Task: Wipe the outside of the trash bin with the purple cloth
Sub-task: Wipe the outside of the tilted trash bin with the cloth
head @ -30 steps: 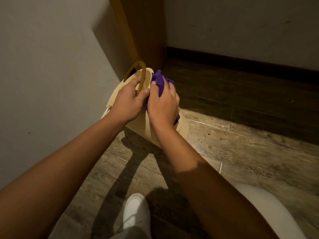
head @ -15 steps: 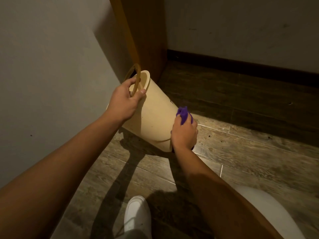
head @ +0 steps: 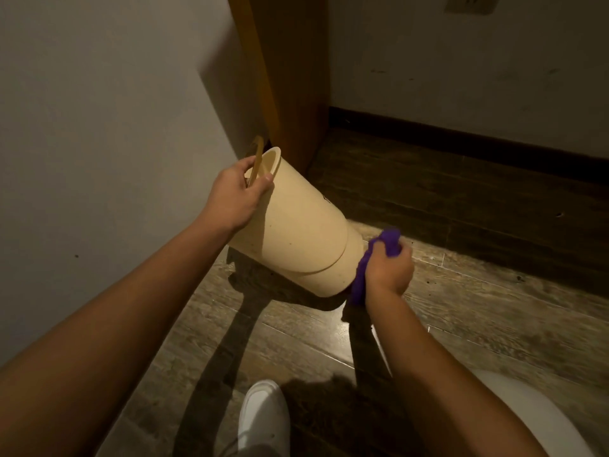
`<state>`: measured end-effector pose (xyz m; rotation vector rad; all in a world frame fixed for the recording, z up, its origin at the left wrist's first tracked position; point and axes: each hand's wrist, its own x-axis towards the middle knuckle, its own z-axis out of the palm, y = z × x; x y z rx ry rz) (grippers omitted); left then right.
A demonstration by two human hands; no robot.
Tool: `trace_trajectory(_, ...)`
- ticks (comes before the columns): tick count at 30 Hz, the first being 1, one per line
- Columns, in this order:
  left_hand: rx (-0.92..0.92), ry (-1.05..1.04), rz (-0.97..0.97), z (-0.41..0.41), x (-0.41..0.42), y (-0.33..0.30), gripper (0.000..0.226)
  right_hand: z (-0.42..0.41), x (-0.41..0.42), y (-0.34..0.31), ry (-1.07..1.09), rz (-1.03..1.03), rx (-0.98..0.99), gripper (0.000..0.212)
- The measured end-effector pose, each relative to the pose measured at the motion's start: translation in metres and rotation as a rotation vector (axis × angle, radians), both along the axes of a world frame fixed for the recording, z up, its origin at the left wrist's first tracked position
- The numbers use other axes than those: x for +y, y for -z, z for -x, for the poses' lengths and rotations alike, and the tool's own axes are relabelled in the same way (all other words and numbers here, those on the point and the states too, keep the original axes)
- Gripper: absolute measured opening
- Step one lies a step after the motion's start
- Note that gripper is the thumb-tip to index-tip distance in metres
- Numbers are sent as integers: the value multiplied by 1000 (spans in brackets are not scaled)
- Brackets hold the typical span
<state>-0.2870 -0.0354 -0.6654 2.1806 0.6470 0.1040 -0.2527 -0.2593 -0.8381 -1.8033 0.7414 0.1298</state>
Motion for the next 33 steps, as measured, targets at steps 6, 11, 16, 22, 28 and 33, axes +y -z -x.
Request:
trace_trajectory(6,-36,108,-91,-7,-10,-1,57,-54,2,-105,-367,7,-309,51)
trace_trajectory(11,-36,110,-16,-12,-13,-1,53,-33,49,-139,-566,-2,-465,51)
trace_trajectory(16,-15,221,7,-7,-9,-6,54,-40,77,-147,-990,522,-433,70)
trace_trajectory(22,45,274,100,-1,-2,-11,57,-69,80,-161,-1306,778,-403,75)
trace_trajectory(28,51,231,207,1,-6,-7,58,-83,81,-163,-1347,752,-424,60)
trace_trajectory(33,144,290,260,15,5,-12,43,-97,77,-160,-1392,708,-356,40)
